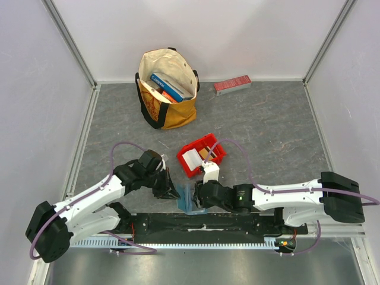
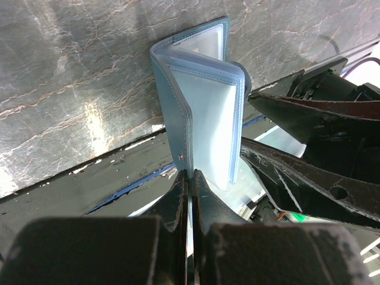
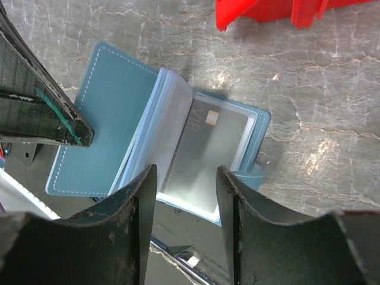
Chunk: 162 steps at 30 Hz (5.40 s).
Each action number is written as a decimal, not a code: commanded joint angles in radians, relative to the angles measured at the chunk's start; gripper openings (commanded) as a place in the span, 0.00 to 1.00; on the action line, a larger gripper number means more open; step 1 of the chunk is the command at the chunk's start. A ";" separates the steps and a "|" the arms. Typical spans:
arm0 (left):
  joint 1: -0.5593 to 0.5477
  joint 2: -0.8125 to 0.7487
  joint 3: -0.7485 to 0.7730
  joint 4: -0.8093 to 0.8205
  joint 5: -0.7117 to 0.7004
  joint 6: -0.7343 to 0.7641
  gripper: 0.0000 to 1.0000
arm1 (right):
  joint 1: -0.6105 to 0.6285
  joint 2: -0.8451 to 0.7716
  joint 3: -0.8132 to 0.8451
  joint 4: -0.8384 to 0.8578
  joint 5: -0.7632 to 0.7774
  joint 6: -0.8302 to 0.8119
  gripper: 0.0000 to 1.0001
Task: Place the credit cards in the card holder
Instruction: Close the card holder at the corner of the board.
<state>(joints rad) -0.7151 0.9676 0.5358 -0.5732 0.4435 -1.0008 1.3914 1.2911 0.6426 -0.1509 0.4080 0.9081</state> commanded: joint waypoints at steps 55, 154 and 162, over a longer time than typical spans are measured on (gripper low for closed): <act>-0.185 0.318 0.274 0.035 -0.227 0.157 0.22 | 0.003 -0.138 -0.253 0.057 0.135 0.255 0.01; -0.314 0.502 0.127 0.368 -0.324 0.163 0.02 | -0.198 -0.314 -0.311 0.114 -0.063 0.158 0.17; -0.314 0.494 0.121 0.368 -0.324 0.160 0.02 | -0.204 -0.447 -0.360 0.050 -0.014 0.199 0.17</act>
<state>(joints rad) -1.0290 1.4567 0.6804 -0.2100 0.1379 -0.8387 1.1927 0.8642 0.2886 -0.0547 0.3611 1.0706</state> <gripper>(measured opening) 0.022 0.171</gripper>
